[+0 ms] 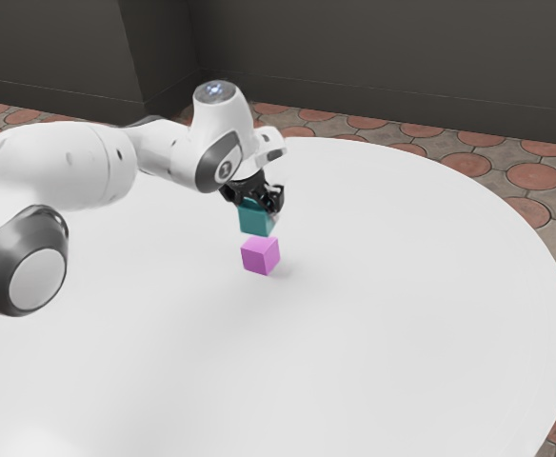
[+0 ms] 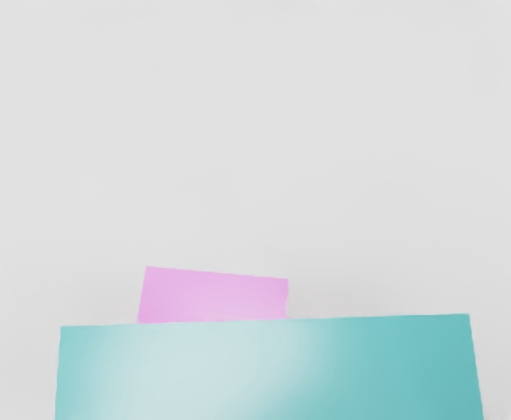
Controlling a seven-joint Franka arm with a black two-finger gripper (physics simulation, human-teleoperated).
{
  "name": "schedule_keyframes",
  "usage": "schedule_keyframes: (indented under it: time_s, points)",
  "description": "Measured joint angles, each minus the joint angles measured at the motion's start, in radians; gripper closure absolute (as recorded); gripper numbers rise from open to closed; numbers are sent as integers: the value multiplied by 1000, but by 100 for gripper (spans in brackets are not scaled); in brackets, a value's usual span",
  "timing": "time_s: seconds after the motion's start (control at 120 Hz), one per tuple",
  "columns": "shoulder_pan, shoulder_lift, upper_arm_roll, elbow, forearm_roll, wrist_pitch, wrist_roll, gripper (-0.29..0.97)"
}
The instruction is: Pick up the blue block with one arm, and put the blue block on the pink block with one arm
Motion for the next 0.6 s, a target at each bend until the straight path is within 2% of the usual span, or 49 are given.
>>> schedule_keyframes:
  time_s: [0.2, 0.383, 0.6]
  points:
    - [79, -42, -87, -99, 31, 145, 59, 38]
    - [106, -47, -103, -137, -75, 180, 169, 38]
    - [119, -24, -105, -145, -112, 163, 266, 38]
